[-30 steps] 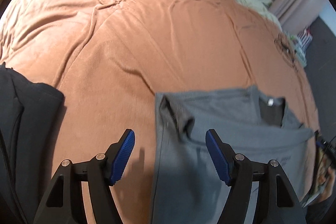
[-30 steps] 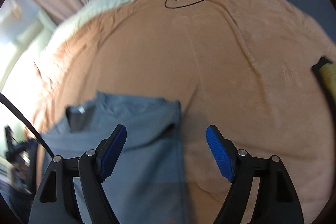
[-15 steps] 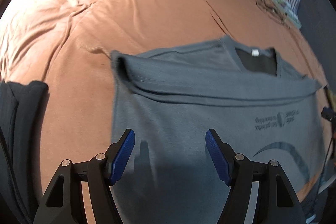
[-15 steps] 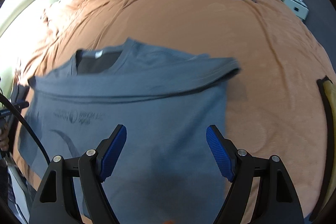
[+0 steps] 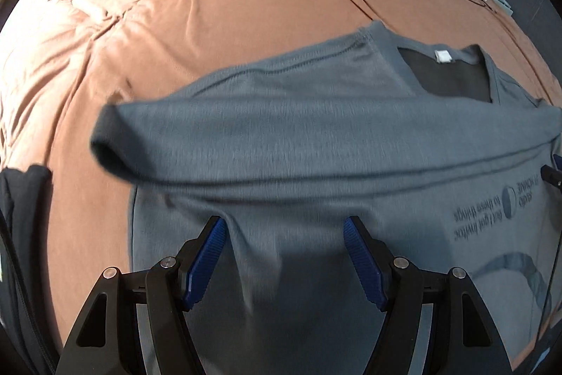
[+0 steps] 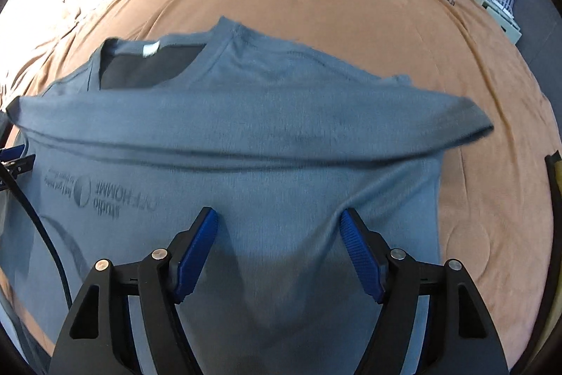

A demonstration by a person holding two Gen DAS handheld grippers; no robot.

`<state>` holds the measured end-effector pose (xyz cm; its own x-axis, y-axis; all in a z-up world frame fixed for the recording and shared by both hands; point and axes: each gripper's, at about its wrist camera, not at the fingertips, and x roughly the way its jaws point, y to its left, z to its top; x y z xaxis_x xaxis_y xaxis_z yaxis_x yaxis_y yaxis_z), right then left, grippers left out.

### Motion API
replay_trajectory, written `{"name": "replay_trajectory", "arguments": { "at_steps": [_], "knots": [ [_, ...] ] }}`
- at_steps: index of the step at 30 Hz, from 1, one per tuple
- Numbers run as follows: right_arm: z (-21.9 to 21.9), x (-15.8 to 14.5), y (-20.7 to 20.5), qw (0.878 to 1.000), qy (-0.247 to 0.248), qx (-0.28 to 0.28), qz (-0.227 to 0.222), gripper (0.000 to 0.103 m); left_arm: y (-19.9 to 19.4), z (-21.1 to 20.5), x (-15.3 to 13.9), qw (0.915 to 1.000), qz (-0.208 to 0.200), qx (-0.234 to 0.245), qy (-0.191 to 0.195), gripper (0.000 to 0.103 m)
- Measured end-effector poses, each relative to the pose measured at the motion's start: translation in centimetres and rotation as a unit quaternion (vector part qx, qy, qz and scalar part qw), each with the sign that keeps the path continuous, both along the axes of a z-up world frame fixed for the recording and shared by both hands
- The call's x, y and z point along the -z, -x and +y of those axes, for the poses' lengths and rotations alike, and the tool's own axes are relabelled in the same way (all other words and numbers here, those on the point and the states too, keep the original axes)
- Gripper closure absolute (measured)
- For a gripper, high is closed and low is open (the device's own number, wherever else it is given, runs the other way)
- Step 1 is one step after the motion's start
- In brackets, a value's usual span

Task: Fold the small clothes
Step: 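Move both grippers to the folded edge of the grey shirt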

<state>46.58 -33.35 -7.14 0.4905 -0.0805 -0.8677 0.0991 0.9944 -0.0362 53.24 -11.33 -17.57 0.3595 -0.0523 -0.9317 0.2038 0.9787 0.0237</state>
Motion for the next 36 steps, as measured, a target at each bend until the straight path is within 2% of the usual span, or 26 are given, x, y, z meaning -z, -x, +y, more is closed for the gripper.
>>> {"name": "replay_trajectory", "arguments": {
  "at_steps": [12, 20, 28, 34, 36],
  "knots": [
    [0.3, 1.0, -6.8, 0.999, 0.009, 0.037, -0.015, 0.033, -6.5, -1.5, -0.3, 0.9987, -0.043, -0.005, -0.025, 0.031],
    [-0.7, 0.7, -11.1, 0.999, 0.008, 0.048, -0.022, 0.033, -11.4, -2.2, -1.0, 0.9983, -0.044, -0.02, -0.034, 0.035],
    [-3.4, -3.4, -8.6, 0.997, -0.012, 0.046, -0.057, 0.033, -11.9, 1.9, -5.5, 0.9961, -0.078, -0.041, -0.002, 0.037],
    [-7.9, -3.3, -6.0, 0.996, -0.031, 0.06, -0.058, 0.034, -11.3, 7.2, -6.8, 0.9934, -0.083, -0.076, 0.022, 0.037],
    [-9.0, -2.8, -5.5, 0.995, -0.051, 0.066, -0.054, 0.039, -11.2, 8.9, -6.6, 0.9924, -0.077, -0.09, 0.035, 0.037]
  ]
}}
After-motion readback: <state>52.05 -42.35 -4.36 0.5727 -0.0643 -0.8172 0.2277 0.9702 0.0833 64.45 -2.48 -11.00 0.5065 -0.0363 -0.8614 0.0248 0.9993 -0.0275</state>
